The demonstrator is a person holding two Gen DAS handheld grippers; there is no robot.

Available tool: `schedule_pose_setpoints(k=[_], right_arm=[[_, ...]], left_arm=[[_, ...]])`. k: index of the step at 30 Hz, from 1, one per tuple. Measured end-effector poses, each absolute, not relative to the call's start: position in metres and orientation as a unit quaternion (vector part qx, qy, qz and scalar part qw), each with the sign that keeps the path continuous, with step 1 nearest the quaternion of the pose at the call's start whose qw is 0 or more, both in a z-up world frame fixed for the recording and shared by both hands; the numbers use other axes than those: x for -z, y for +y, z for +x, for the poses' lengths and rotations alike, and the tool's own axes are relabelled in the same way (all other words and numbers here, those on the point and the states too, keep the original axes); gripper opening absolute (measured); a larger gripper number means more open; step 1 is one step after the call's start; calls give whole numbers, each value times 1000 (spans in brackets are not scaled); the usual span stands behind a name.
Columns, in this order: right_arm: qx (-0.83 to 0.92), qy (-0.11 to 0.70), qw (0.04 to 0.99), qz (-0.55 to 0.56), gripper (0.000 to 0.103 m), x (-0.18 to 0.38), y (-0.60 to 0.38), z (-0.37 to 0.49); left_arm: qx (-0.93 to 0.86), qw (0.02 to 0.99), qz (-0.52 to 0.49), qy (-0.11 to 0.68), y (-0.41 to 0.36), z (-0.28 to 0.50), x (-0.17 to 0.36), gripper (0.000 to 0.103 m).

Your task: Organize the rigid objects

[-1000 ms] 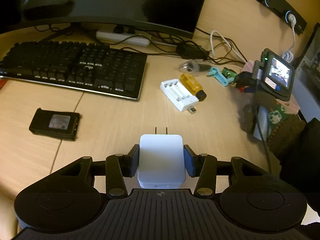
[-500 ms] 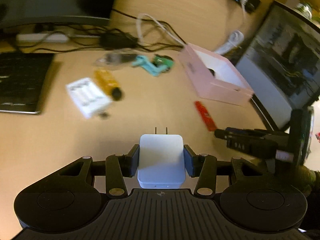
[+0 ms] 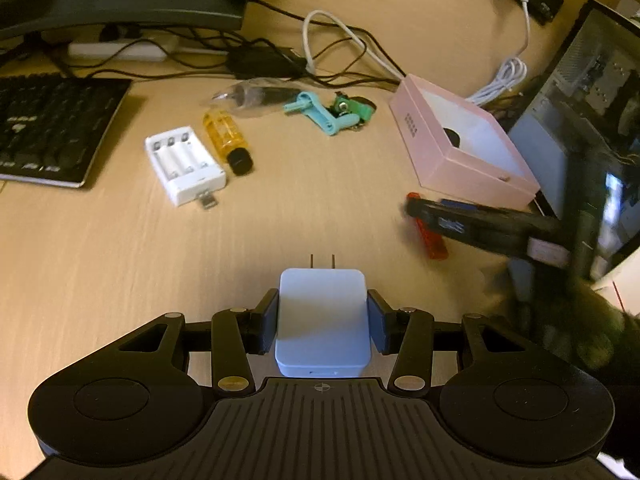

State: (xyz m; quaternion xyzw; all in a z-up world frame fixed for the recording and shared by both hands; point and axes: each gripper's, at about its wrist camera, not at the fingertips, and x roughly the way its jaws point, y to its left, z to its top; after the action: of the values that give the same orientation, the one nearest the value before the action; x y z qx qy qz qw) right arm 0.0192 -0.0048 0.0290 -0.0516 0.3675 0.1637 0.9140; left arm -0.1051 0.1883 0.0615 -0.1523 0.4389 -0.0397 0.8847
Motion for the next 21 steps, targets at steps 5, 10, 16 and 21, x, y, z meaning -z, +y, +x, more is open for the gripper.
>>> schedule_pose_setpoints(k=[5, 10, 16, 21], right_arm=[[-178, 379, 907, -57, 37, -21, -2, 22], [-212, 354, 907, -90, 23, -31, -10, 0], [-202, 340, 916, -59, 22, -68, -54, -26], [-155, 320, 934, -38, 21, -93, -102, -48]], left_arm=[[7, 877, -157, 454, 191, -114, -60, 50], [18, 880, -142, 452, 180, -105, -66, 50], [97, 870, -83, 476, 133, -81, -61, 50], [178, 866, -53, 465, 87, -59, -65, 50]])
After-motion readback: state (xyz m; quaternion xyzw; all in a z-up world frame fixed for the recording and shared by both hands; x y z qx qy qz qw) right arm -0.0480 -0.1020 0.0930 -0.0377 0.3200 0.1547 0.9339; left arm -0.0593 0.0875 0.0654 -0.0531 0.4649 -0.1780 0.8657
